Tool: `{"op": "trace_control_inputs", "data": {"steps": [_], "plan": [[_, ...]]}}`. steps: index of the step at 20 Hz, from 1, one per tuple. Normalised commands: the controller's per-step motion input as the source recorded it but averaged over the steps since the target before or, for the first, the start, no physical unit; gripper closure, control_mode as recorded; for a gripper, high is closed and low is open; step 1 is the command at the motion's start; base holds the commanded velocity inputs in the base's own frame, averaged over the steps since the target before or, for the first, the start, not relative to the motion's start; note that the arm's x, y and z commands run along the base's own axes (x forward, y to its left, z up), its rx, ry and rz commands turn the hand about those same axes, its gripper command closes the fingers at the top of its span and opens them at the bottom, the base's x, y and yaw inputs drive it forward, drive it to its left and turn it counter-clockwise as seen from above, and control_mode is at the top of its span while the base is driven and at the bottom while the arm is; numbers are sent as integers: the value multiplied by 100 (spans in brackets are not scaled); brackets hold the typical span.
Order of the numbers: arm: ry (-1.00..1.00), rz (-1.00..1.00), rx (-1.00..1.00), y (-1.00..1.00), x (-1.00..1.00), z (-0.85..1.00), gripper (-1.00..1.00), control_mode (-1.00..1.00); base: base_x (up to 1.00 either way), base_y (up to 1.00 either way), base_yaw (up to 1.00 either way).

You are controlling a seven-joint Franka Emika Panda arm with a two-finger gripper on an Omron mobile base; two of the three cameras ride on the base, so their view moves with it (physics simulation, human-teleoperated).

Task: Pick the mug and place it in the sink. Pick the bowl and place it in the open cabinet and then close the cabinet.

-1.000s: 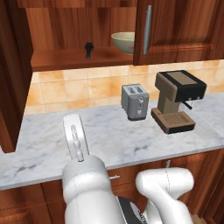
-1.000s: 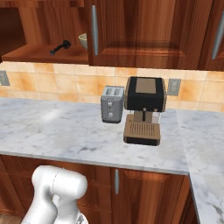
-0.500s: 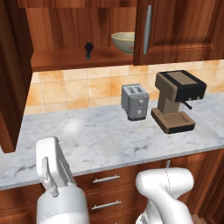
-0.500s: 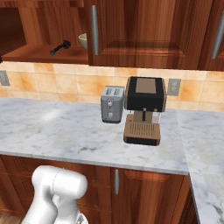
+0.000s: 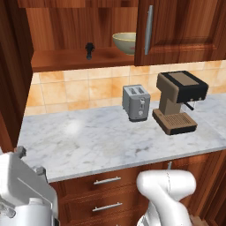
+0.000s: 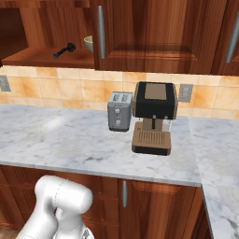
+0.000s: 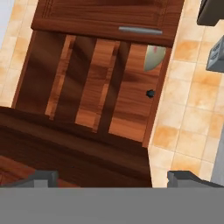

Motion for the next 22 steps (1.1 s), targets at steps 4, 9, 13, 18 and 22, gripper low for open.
{"op": "trace_control_inputs", "data": {"steps": [4, 9, 13, 18, 22], "plan": [[-1, -5, 0, 51, 0, 0, -100, -100, 0, 0, 0], [0, 0, 1, 48, -1, 0, -100, -100, 0, 0, 0], [0, 0, 2, 47, -2, -3, -100, -100, 0, 0, 0], [0, -3, 13, 37, 0, -9, -100, -100, 0, 0, 0], [0, -5, 27, 34, 3, -23, -100, -100, 0, 0, 0]]}}
